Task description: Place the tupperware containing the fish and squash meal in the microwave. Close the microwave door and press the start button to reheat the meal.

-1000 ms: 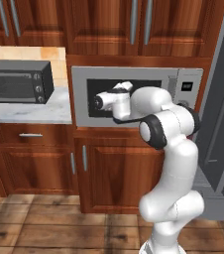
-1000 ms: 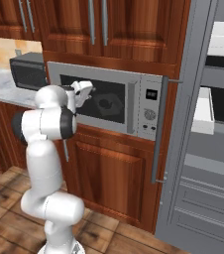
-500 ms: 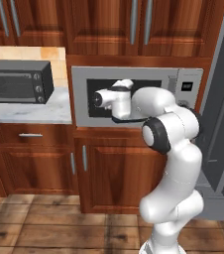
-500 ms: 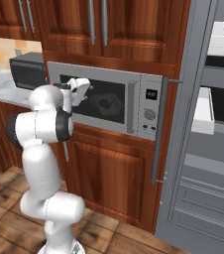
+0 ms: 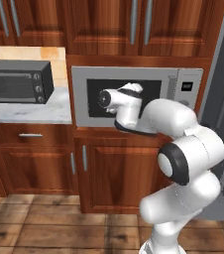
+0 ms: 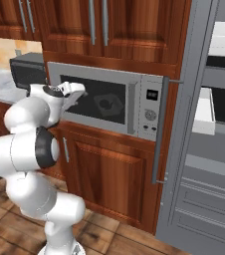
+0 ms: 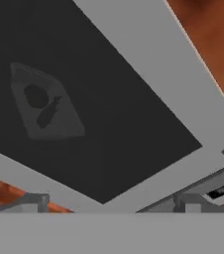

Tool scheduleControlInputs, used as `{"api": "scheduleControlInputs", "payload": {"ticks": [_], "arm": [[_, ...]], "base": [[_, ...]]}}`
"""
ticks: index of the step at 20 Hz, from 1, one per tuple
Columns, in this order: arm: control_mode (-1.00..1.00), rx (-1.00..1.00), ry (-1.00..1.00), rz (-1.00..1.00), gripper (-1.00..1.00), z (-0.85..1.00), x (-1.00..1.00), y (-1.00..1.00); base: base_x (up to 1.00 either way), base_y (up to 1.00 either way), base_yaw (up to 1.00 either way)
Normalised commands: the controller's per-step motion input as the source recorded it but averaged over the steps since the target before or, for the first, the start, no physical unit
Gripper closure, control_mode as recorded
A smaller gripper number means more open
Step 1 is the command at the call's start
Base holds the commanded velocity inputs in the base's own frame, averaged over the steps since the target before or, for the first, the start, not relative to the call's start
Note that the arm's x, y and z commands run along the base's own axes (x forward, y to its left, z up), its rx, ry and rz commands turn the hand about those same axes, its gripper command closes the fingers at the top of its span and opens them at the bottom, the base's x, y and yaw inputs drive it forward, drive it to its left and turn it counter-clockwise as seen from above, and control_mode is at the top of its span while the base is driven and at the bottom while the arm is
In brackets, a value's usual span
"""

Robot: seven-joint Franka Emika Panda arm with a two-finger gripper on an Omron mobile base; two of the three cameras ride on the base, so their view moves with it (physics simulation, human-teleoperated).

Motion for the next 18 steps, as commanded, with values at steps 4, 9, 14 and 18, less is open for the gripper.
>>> {"api": "scheduleControlInputs", "payload": {"ticks": [4, 9, 14, 18], "arm": [[-1.00, 0.46, -0.03, -0.12, -1.00, 0.00, -0.73, -0.13], [-1.00, 0.50, -0.02, -0.14, -1.00, 0.00, -0.63, -0.24], [-1.00, 0.56, -0.17, -0.13, -1.00, -0.08, -0.34, -0.37], [-1.00, 0.49, -0.22, -0.20, -1.00, 0.00, -0.26, -0.51]], "base": [[0.00, 0.00, 0.00], [0.00, 0.00, 0.00], [0.00, 0.00, 0.00], [0.00, 0.00, 0.00]]}}
